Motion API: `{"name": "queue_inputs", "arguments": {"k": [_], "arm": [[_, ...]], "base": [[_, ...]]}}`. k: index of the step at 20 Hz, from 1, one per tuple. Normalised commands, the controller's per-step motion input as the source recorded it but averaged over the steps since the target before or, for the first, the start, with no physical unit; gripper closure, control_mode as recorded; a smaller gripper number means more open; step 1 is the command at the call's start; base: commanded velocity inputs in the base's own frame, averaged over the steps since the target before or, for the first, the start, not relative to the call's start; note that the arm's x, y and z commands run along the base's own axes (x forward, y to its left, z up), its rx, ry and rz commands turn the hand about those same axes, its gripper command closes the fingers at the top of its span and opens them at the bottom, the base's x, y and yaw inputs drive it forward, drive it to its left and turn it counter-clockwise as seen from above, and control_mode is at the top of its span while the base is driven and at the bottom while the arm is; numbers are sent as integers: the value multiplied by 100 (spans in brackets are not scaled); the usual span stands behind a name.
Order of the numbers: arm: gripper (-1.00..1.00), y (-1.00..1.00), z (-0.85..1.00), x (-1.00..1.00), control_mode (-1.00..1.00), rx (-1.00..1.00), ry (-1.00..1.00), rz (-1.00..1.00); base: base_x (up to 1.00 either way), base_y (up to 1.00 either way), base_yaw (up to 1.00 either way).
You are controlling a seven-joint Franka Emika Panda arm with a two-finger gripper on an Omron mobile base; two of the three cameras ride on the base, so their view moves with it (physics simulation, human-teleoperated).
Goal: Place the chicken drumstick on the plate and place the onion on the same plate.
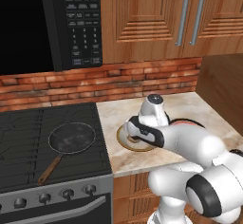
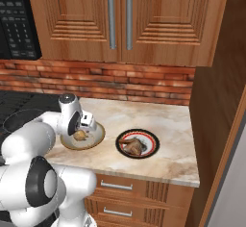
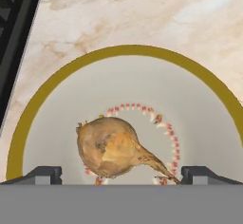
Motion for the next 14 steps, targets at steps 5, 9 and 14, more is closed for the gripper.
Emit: {"name": "queue_inputs", "arguments": {"k": [5, 9, 14], "arm": [[-100, 18, -8, 5, -100, 0, 1, 0], [-100, 3, -12, 0, -100, 0, 0, 0], [-100, 0, -15, 0, -100, 0, 0, 2]], "base": [[0, 0, 0], [0, 0, 0], [0, 0, 0]]}}
